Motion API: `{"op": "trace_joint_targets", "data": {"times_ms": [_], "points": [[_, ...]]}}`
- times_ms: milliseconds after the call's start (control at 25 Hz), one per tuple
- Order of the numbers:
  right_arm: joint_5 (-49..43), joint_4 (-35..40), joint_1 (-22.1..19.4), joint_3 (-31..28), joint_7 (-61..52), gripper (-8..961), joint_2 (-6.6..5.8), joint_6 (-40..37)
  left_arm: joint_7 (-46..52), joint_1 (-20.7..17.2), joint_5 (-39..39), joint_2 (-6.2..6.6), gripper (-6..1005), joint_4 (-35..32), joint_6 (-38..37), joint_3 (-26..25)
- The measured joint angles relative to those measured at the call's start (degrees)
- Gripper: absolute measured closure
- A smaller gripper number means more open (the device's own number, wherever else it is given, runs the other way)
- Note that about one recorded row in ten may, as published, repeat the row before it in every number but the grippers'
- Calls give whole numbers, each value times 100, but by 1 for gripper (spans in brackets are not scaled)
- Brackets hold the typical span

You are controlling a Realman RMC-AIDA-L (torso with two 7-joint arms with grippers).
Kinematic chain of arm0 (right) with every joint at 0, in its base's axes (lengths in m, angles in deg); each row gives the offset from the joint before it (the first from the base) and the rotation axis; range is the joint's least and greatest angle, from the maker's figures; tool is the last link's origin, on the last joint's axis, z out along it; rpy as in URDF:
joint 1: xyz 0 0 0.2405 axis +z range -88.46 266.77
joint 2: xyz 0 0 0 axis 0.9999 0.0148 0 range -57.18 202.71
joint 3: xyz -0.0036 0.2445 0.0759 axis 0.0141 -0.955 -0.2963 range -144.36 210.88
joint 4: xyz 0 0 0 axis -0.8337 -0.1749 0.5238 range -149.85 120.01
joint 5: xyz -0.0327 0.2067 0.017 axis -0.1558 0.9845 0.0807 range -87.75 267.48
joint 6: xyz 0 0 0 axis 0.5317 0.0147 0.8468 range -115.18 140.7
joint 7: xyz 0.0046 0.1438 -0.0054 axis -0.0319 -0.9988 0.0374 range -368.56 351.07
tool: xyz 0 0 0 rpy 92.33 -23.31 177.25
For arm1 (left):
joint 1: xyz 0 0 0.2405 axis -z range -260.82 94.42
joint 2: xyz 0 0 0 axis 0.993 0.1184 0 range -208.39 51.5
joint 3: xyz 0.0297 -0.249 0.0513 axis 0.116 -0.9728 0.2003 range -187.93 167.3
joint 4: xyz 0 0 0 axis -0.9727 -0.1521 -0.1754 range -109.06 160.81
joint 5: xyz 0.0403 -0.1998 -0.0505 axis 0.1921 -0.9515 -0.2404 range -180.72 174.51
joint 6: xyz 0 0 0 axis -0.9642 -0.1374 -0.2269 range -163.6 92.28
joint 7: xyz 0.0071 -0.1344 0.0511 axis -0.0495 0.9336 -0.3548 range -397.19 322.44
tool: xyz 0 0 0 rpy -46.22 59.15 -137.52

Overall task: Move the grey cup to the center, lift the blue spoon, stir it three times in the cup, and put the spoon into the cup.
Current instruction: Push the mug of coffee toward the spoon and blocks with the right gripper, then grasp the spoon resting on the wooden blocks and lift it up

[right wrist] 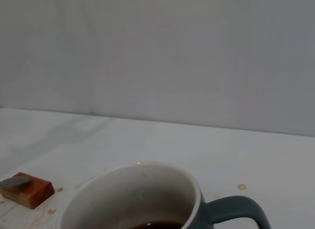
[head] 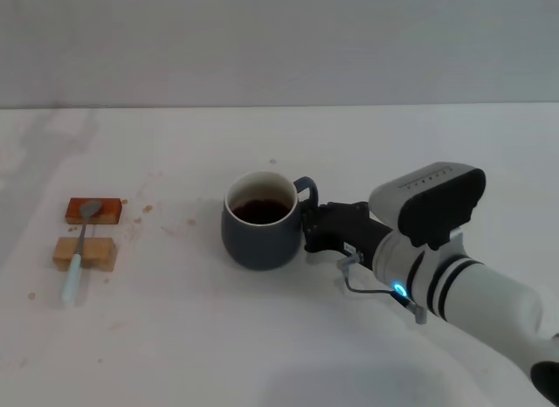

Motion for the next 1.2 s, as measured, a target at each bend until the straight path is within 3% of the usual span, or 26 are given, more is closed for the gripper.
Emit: {"op": "trace_joint_targets", "data": {"times_ms": [400, 760, 1000, 1040, 1200], "points": [[-37, -93, 132, 65, -1, 919, 0, 245, 6, -94, -10, -2, 369, 12, 83, 15], [-48, 326, 52, 17, -1, 920, 58, -165, 2, -125, -285, -1, 369, 327, 187, 14], [-41, 363, 6, -6, -1, 919, 61, -251, 142, -19, -744, 41, 369, 1050, 1215, -288], [-40, 379, 5, -6, -1, 919, 62, -262, 553, 48, -747, 105, 369, 1252, 1754, -433], [-30, 435, 5, -9, -1, 919, 62, -346, 952, 134, -716, 246, 369, 1475, 2389, -554]]}}
